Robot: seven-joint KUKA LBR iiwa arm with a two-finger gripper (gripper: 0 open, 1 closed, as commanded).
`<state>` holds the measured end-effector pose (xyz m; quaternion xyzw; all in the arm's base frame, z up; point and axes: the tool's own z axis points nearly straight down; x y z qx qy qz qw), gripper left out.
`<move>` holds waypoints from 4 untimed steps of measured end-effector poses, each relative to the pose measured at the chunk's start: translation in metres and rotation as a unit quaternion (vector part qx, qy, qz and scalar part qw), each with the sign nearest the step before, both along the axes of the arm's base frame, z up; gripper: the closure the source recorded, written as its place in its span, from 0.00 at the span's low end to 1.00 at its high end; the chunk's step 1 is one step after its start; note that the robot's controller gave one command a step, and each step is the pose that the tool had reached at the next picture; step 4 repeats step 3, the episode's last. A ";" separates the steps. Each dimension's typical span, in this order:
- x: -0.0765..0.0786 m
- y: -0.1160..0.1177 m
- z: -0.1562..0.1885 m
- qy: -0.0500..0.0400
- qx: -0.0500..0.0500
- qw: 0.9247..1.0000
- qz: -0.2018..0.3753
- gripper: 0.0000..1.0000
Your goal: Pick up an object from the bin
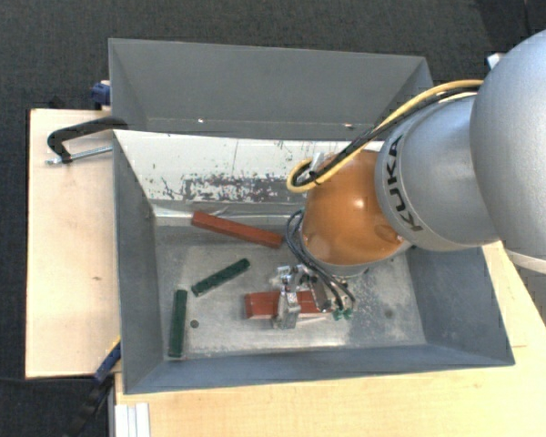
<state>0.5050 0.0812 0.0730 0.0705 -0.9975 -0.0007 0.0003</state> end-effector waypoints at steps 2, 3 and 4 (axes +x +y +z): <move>0.002 0.001 0.041 -0.004 0.000 1.000 0.000 1.00; 0.002 0.001 0.047 -0.004 0.001 1.000 0.000 1.00; 0.002 0.001 0.047 -0.004 0.001 1.000 0.000 1.00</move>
Offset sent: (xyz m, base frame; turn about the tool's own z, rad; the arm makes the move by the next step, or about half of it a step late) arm 0.0001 0.0002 0.0078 0.0000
